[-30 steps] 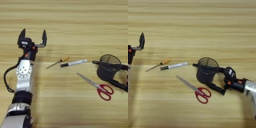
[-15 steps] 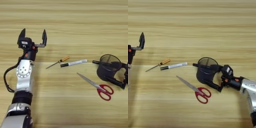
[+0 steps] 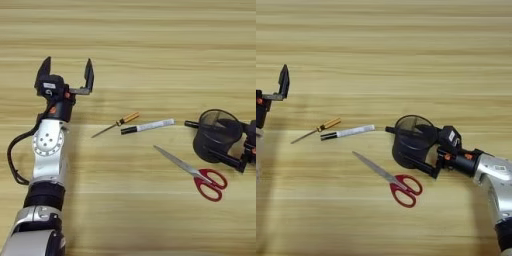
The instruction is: Move the objects on the table
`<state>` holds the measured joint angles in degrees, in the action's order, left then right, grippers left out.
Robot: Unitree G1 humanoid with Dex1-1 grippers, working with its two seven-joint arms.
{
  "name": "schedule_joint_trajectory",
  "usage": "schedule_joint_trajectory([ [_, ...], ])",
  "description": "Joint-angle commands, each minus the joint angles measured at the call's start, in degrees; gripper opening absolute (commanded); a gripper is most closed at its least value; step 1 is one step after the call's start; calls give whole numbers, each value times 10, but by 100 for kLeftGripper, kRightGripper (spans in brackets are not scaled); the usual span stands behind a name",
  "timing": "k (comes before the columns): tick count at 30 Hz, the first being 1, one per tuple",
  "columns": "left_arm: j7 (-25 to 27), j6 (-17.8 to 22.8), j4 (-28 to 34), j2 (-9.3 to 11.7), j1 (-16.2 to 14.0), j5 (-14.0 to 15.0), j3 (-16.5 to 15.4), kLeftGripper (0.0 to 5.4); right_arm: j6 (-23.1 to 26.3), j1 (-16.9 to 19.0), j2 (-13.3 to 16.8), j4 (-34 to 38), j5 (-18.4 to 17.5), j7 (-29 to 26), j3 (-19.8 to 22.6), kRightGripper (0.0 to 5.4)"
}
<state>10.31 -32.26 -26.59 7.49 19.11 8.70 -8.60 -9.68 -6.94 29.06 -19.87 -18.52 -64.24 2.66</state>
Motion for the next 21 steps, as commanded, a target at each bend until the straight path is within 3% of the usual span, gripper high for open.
schedule_joint_trajectory([
  [1, -1, -3, 2, -1, 0, -8, 3, 540, -2, -9, -1, 13, -3, 0, -1, 469],
  [15, -2, -3, 3, -4, 1, -10, 2, 540, 6, -6, -4, 51, -10, 4, 0, 468],
  [21, -3, -3, 3, -4, 2, -11, 2, 540, 24, 1, -9, 119, -25, 7, -9, 468],
])
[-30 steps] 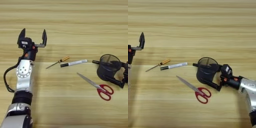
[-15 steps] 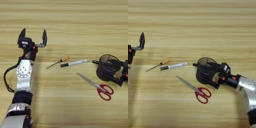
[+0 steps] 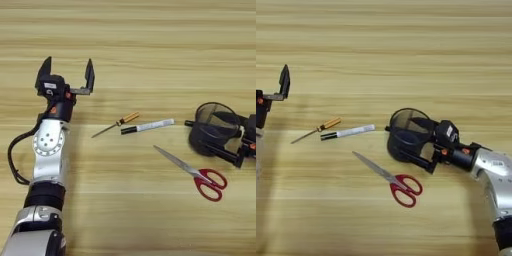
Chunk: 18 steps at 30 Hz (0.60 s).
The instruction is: Move the objects on the table
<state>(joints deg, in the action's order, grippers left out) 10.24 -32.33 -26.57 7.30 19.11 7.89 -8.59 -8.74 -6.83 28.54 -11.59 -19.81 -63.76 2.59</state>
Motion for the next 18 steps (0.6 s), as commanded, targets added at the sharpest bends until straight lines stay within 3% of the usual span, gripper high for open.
schedule_joint_trajectory([
  [1, -2, -2, 2, -2, 2, -3, 2, 540, 19, 1, -5, 47, -15, 3, -11, 468],
  [8, -2, -3, 1, -4, 4, -3, 3, 540, 52, -20, -39, 121, -26, 11, -66, 468],
  [18, -6, -1, 8, -5, 3, -5, 2, 540, 61, -71, -110, 91, 17, 11, -177, 468],
])
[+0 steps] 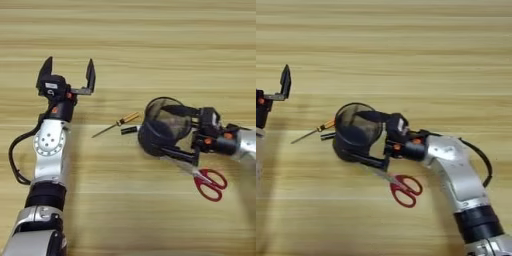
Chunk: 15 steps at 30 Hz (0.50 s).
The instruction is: Move the objects on the table
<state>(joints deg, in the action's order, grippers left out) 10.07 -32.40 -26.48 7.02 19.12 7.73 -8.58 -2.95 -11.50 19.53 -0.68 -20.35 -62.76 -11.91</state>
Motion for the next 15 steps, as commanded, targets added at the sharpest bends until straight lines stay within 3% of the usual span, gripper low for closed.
schedule_joint_trajectory([
  [1, -5, -1, 7, -3, 3, -4, 2, 540, 2, -30, -27, -24, 27, 2, -40, 468],
  [15, -11, -3, 9, -9, 0, -7, 3, 540, -25, -62, -77, -118, 95, 22, -96, 468],
])
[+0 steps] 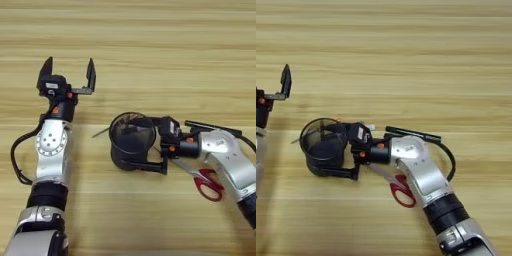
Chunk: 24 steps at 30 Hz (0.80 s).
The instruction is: Move the objects on the table
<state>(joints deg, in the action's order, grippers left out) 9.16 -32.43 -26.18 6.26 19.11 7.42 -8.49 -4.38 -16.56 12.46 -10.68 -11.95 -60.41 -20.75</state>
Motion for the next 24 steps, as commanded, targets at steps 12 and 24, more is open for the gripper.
schedule_joint_trajectory([
  [12, -1, -4, 6, 0, -2, -4, 0, 540, -41, -8, -17, -58, 23, 0, -11, 521],
  [24, -1, -5, 5, -1, -1, -4, 1, 540, -48, -3, -11, -62, 18, -8, -8, 537],
])
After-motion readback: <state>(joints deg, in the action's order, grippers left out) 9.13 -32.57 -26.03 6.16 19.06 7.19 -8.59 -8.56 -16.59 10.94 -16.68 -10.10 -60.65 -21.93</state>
